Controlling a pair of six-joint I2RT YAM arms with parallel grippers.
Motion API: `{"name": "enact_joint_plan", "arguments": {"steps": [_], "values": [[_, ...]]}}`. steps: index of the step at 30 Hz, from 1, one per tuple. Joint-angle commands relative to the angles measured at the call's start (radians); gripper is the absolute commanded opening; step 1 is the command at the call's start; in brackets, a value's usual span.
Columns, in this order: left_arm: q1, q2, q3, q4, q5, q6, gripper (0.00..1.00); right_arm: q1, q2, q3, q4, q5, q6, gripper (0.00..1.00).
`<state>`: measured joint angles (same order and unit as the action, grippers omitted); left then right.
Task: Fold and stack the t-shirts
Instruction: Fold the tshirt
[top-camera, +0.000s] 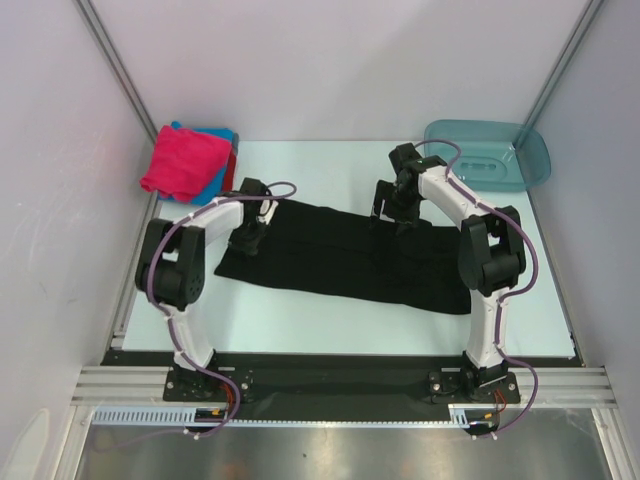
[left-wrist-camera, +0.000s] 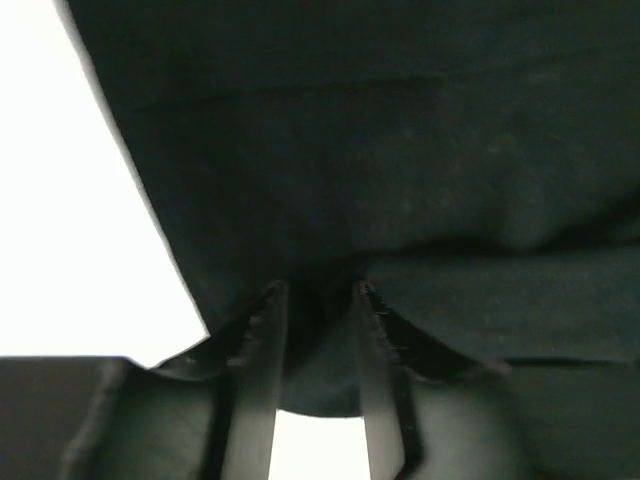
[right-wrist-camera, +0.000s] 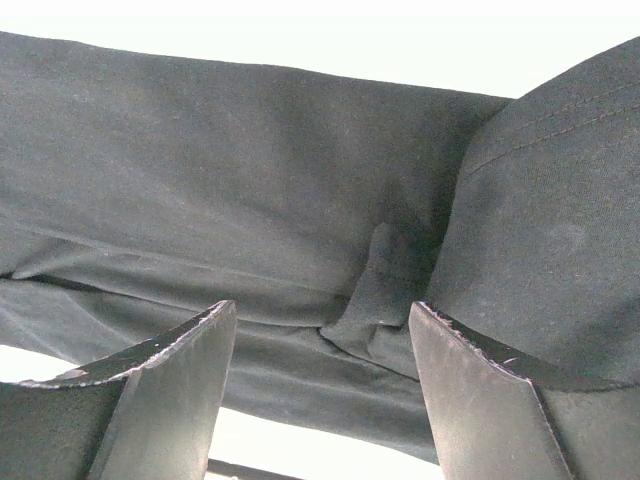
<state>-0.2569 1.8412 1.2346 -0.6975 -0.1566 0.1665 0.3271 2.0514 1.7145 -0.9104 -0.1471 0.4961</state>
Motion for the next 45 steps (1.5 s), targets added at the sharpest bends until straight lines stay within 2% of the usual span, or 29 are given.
{"name": "enact_joint_plan", "arguments": {"steps": [1,5,11,13,14,15,22,25,27,35,39,44,45], "values": [[0.016,0.079,0.085,-0.080,-0.017,-0.051,0.40,0.001,-0.022,-0.013,-0.010,0.007,-0.011,0.77],[0.016,0.021,0.036,-0.024,-0.018,-0.070,0.44,-0.005,-0.034,-0.029,-0.007,0.011,-0.010,0.77],[0.018,-0.091,0.008,0.003,-0.119,-0.065,0.47,-0.005,-0.039,-0.049,0.007,0.001,-0.004,0.77],[0.016,-0.114,0.003,0.013,-0.165,-0.071,0.55,-0.005,-0.036,-0.047,0.008,-0.002,-0.005,0.76],[0.016,-0.137,0.005,0.026,-0.175,-0.071,0.62,-0.006,-0.036,-0.049,0.005,0.001,-0.004,0.77],[0.016,-0.143,0.003,0.029,-0.181,-0.074,0.99,-0.005,-0.037,-0.050,0.004,0.006,-0.002,0.76],[0.016,-0.157,0.101,0.023,-0.043,-0.085,1.00,-0.010,-0.126,-0.121,-0.001,0.083,0.021,0.75],[0.012,-0.126,0.172,0.016,0.141,-0.093,1.00,-0.007,-0.199,-0.159,-0.005,0.130,0.032,0.72],[0.004,-0.102,0.204,0.023,0.215,-0.096,1.00,0.009,-0.235,-0.170,-0.010,0.174,0.027,0.72],[-0.061,0.137,0.435,-0.091,0.411,-0.081,1.00,0.038,-0.407,-0.301,-0.054,0.320,0.079,0.70],[-0.087,0.234,0.508,-0.154,0.456,-0.052,1.00,0.030,-0.434,-0.401,-0.058,0.299,0.119,0.56],[-0.091,0.283,0.531,-0.148,0.424,-0.030,1.00,0.015,-0.442,-0.507,0.048,0.296,0.124,0.43],[-0.091,0.294,0.536,-0.142,0.419,-0.027,1.00,0.013,-0.435,-0.527,0.060,0.305,0.125,0.38]]}}
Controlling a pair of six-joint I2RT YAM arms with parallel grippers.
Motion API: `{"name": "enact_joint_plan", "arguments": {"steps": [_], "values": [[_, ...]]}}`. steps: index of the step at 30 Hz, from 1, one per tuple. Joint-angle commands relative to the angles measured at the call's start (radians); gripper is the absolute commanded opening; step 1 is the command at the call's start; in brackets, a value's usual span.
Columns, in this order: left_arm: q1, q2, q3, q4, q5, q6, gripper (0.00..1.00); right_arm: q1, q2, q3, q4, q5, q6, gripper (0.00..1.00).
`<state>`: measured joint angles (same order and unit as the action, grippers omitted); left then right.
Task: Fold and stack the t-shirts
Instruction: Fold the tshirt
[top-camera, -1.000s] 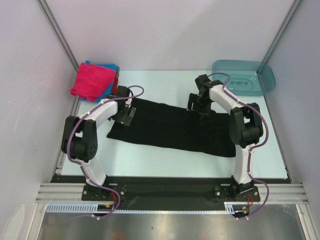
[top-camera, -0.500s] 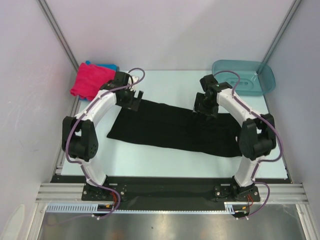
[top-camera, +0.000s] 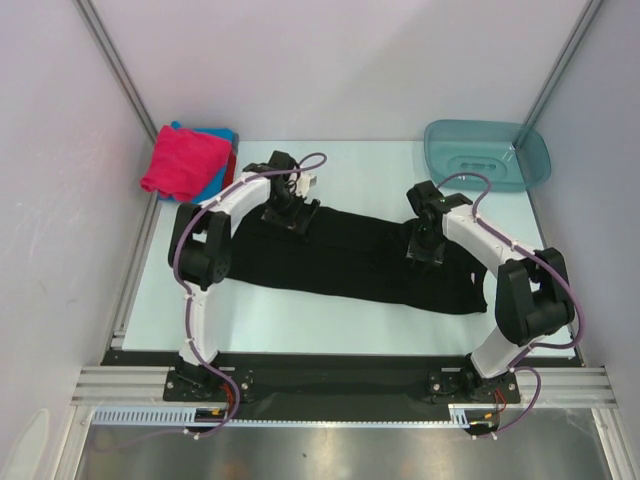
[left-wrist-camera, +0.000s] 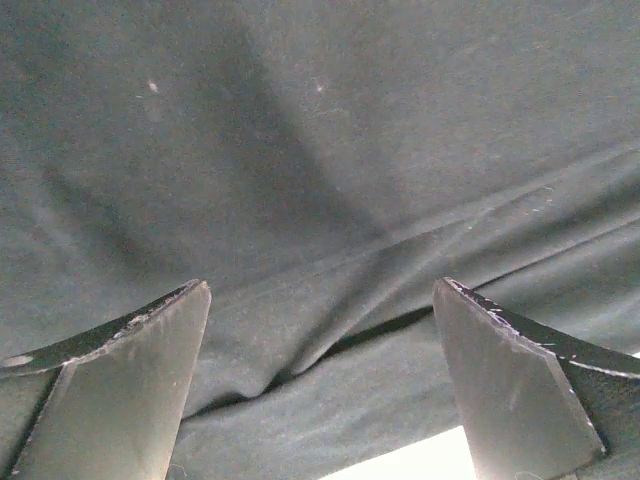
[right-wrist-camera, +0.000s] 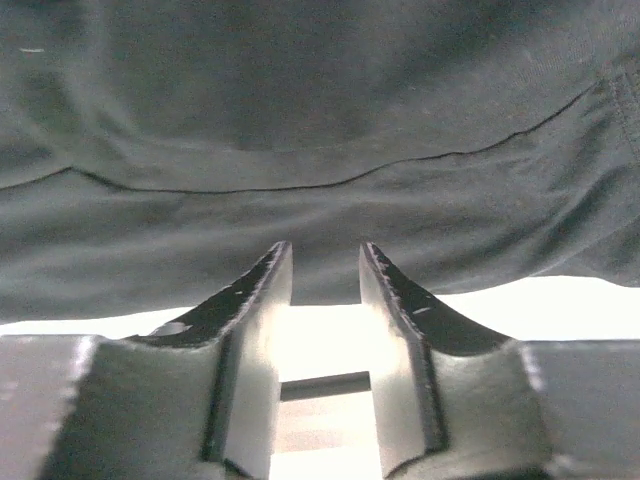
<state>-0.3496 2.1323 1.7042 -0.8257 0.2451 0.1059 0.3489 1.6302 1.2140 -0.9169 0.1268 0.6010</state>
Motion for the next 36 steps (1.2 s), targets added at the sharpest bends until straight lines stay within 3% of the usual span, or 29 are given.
{"name": "enact_joint_plan", "arguments": {"steps": [1,10,20,32,36], "values": [[0.001,0.009,0.066,-0.010,0.014,0.031,1.00,-0.008,-0.006,-0.036,0.081,0.039,0.019,0.37],[0.003,0.077,0.106,-0.019,-0.041,0.011,1.00,-0.045,0.129,-0.082,0.162,0.079,0.014,0.29],[0.004,0.097,0.048,-0.139,-0.007,-0.026,1.00,-0.054,0.341,0.076,0.191,0.031,-0.035,0.28],[0.029,-0.101,-0.314,-0.089,0.115,-0.146,1.00,-0.056,0.672,0.575,0.030,-0.039,-0.127,0.32],[0.029,-0.195,-0.414,-0.079,0.216,-0.190,1.00,-0.054,0.779,0.755,-0.019,-0.091,-0.152,0.35]]}}
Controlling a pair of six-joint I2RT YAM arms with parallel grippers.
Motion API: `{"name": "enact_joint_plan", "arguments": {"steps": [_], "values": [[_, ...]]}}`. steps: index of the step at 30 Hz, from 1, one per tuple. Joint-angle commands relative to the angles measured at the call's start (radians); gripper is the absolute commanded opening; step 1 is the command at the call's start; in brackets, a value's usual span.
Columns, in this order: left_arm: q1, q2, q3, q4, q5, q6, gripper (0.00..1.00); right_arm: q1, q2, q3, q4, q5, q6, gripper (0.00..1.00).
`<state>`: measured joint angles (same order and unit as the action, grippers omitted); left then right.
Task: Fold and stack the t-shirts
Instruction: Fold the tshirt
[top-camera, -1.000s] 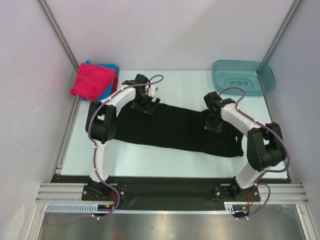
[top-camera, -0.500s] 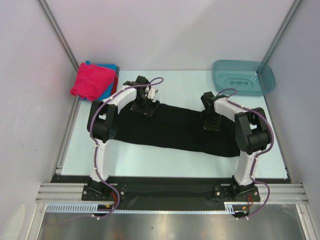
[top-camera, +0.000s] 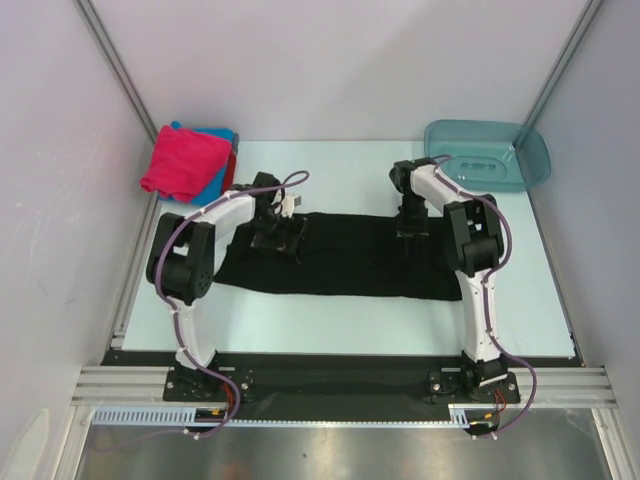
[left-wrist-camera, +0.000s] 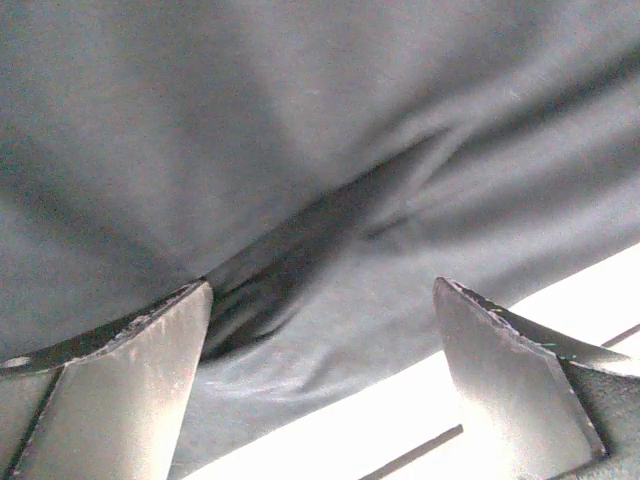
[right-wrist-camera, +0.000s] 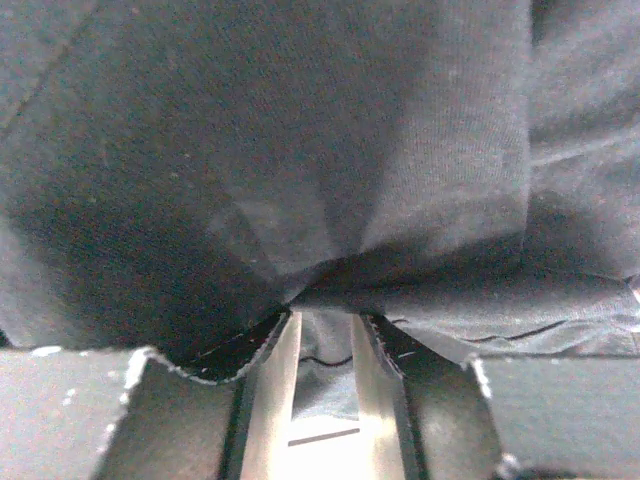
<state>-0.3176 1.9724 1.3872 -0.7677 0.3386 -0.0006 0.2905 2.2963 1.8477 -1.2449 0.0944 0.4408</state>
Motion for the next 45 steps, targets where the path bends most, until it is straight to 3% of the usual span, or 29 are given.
{"name": "enact_joint_plan", "arguments": {"steps": [1,6,10,13,16,21,28,34,39,41,43,45], "values": [[-0.003,-0.059,-0.138,-0.134,0.138,-0.091,1.00,0.007,0.133,0.158,0.285,-0.074,0.003,0.36],[-0.005,-0.179,-0.218,-0.166,0.184,-0.104,1.00,0.013,0.291,0.474,0.217,-0.163,-0.049,0.43],[-0.005,-0.247,-0.257,-0.241,0.244,-0.088,1.00,0.015,0.376,0.631,0.186,-0.281,-0.077,0.49],[-0.005,-0.296,-0.267,-0.297,0.324,-0.076,1.00,0.009,0.397,0.653,0.216,-0.402,-0.080,0.54],[-0.009,-0.390,-0.361,-0.208,0.379,-0.162,1.00,0.006,0.413,0.660,0.229,-0.507,-0.083,0.55],[-0.017,-0.452,-0.335,-0.242,0.367,-0.237,1.00,0.006,0.445,0.660,0.237,-0.663,-0.060,0.55],[-0.038,-0.448,-0.301,-0.265,0.372,-0.315,1.00,0.021,0.477,0.663,0.269,-0.700,-0.010,0.54],[-0.119,-0.290,-0.347,-0.251,0.566,-0.268,1.00,0.036,0.486,0.674,0.324,-0.696,0.007,0.54],[-0.190,-0.228,-0.205,-0.233,0.556,-0.271,1.00,0.038,0.488,0.714,0.381,-0.702,-0.019,0.54],[-0.202,-0.190,-0.027,-0.290,0.460,-0.234,1.00,0.033,0.433,0.696,0.394,-0.678,-0.069,0.54],[-0.202,-0.152,0.129,-0.338,0.390,-0.223,1.00,0.029,0.317,0.638,0.432,-0.605,-0.103,0.54],[-0.201,-0.081,0.231,-0.375,0.298,-0.205,1.00,0.010,0.208,0.460,0.543,-0.555,-0.100,0.54]]}}
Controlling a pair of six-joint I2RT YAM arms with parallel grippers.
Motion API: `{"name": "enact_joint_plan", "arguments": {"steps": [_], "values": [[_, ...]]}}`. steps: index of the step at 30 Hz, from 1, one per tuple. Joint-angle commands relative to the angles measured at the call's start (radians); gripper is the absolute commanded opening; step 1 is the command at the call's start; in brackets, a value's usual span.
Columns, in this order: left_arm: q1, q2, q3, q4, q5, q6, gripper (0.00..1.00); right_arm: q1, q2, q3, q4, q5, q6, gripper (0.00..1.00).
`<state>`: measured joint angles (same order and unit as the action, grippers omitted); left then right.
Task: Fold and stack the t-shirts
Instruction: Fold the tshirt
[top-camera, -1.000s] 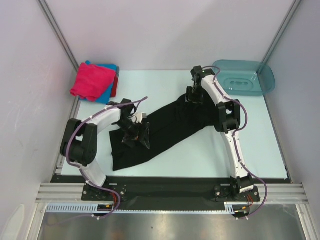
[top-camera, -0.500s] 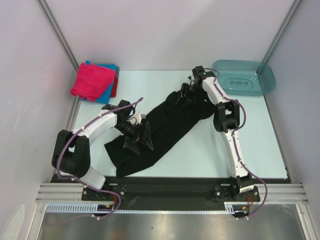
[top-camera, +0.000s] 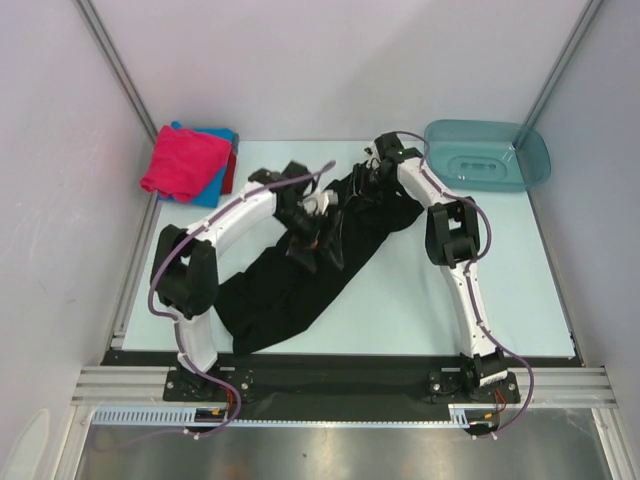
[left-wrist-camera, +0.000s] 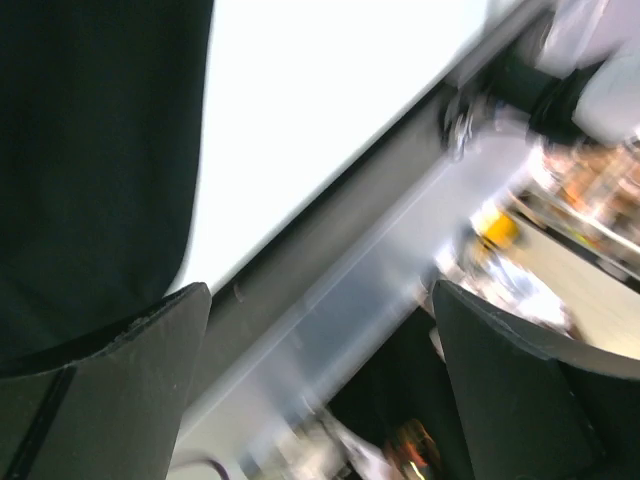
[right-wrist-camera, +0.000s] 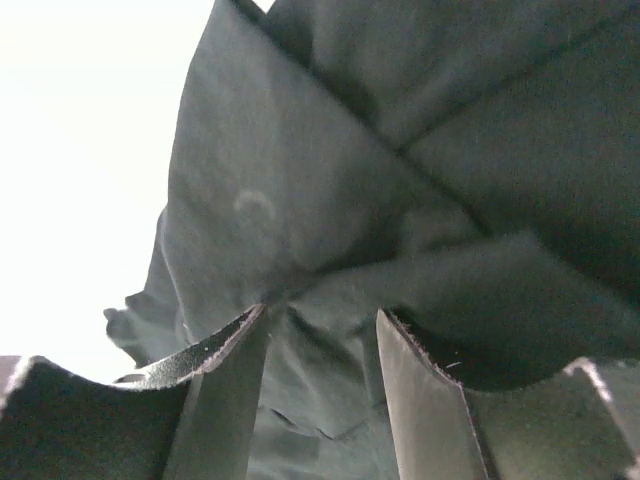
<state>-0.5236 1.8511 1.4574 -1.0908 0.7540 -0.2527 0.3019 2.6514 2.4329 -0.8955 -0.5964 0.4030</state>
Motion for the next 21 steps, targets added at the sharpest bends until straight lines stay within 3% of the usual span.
{"name": "enact_joint_plan", "arguments": {"steps": [1,3,7,11,14,16,21], "values": [[0.005,0.063,0.263,-0.060,-0.145,0.055,1.00,-0.009,-0.197,-0.194,0.235,0.153,-0.064,0.54],[0.008,0.129,0.367,-0.087,-0.245,0.079,1.00,-0.017,-0.338,-0.313,0.301,0.229,-0.090,0.56],[0.013,0.181,0.518,-0.064,-0.479,0.102,1.00,-0.024,-0.501,-0.380,0.308,0.319,-0.154,0.57],[0.028,0.232,0.488,-0.029,-0.669,0.127,1.00,-0.012,-0.584,-0.388,0.239,0.406,-0.174,0.58],[0.051,0.283,0.440,0.051,-0.612,0.193,1.00,0.009,-0.604,-0.388,0.143,0.498,-0.153,0.58],[0.053,0.302,0.396,0.161,-0.496,0.236,1.00,0.025,-0.631,-0.428,0.100,0.566,-0.142,0.58],[0.053,0.375,0.434,0.218,-0.406,0.306,1.00,0.045,-0.715,-0.561,0.148,0.564,-0.109,0.57]]}}
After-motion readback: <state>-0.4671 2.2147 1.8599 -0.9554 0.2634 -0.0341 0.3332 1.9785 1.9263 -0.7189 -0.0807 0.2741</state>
